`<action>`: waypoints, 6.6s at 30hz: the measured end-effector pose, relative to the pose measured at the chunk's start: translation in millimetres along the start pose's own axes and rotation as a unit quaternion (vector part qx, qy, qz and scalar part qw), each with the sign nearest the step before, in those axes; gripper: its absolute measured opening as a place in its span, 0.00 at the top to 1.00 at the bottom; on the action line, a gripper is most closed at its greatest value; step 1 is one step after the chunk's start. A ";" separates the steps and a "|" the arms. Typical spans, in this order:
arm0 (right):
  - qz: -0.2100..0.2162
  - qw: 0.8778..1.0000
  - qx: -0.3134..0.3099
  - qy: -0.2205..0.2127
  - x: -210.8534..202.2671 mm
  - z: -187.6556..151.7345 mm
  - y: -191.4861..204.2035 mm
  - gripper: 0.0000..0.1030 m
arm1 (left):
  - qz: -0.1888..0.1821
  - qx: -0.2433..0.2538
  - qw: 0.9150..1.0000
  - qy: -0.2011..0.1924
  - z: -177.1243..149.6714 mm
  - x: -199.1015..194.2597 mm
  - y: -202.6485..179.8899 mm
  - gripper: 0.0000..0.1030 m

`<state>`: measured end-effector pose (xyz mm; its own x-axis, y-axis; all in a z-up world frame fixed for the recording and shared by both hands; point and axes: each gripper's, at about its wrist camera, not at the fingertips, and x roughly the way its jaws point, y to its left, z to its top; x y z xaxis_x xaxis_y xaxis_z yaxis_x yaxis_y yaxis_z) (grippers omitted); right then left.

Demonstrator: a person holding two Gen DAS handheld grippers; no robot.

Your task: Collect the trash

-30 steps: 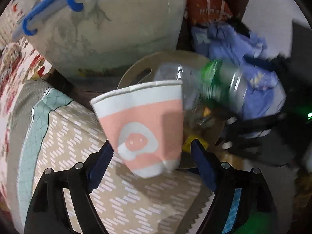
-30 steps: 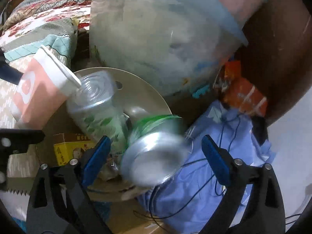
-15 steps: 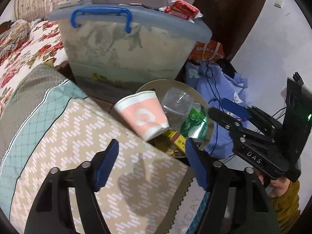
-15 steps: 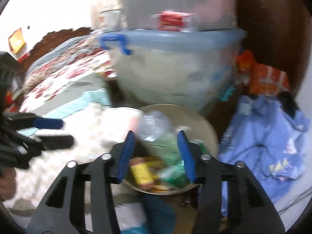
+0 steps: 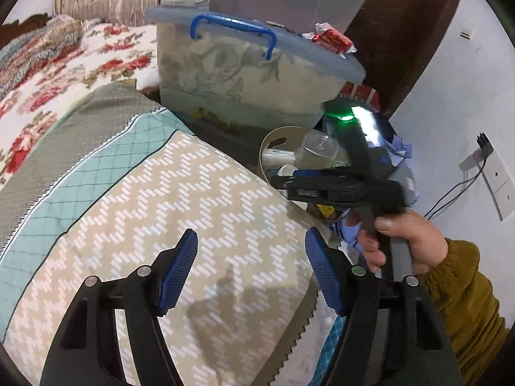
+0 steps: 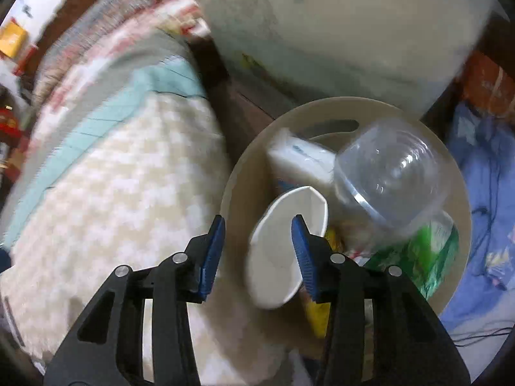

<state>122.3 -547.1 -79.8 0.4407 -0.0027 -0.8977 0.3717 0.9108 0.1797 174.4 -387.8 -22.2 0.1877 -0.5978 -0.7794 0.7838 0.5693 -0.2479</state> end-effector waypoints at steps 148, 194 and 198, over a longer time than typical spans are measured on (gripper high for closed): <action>0.032 0.927 0.185 -0.324 -250.5 -257.0 119.2 0.03 | 0.248 0.040 0.960 -0.124 -152.3 -184.7 -28.6 0.08; 0.031 0.928 0.181 -0.323 -246.3 -259.9 124.2 0.03 | 0.242 0.047 0.964 -0.102 -157.1 -177.4 -24.5 0.08; 0.031 0.928 0.181 -0.323 -247.0 -259.3 124.4 0.03 | 0.241 0.047 0.964 -0.102 -157.1 -177.2 -24.4 0.08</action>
<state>-152.1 -326.0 59.9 0.8253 -0.3086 -0.4729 0.5279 0.7190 0.4521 29.0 -207.1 31.6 0.6488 -0.3805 -0.6590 0.6247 0.7608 0.1757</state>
